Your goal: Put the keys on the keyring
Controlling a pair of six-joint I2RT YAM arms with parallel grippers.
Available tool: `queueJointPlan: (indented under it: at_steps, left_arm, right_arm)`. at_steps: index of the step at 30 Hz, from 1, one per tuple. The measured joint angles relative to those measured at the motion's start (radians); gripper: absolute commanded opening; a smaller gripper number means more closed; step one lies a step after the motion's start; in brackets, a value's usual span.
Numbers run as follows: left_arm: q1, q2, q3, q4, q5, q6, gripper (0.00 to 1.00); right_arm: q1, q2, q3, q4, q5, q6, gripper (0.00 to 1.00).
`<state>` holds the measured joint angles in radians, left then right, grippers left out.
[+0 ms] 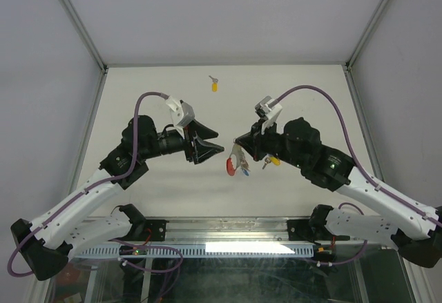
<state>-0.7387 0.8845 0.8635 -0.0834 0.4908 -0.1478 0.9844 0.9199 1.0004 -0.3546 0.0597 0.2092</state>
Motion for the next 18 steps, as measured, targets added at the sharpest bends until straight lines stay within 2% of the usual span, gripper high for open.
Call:
queueJointPlan:
  at_steps: [3,5,10,12,15,18]
  left_arm:
    - [0.000,0.000,0.000,0.011,0.037,0.016,0.51]
    - [0.000,0.000,0.004,0.008,0.052,0.032,0.55]
    - [0.000,0.008,0.039,-0.005,0.079,0.084,0.83]
    - [0.000,0.014,0.052,-0.009,0.093,0.100,0.91]
    - [0.000,0.018,0.071,-0.011,0.117,0.126,0.92]
    - [0.000,0.018,0.084,-0.010,0.138,0.156,0.83]
  right_arm:
    - [0.000,-0.023,0.000,0.003,-0.055,-0.053,0.00]
    - [0.000,-0.040,0.000,0.006,-0.084,-0.085,0.00]
    - [0.000,-0.061,0.011,0.013,-0.147,-0.167,0.00]
    - [0.000,-0.061,0.018,0.017,-0.174,-0.203,0.00]
    - [0.000,-0.060,0.034,0.010,-0.206,-0.252,0.00]
    - [0.000,-0.043,0.088,-0.023,-0.241,-0.295,0.00]
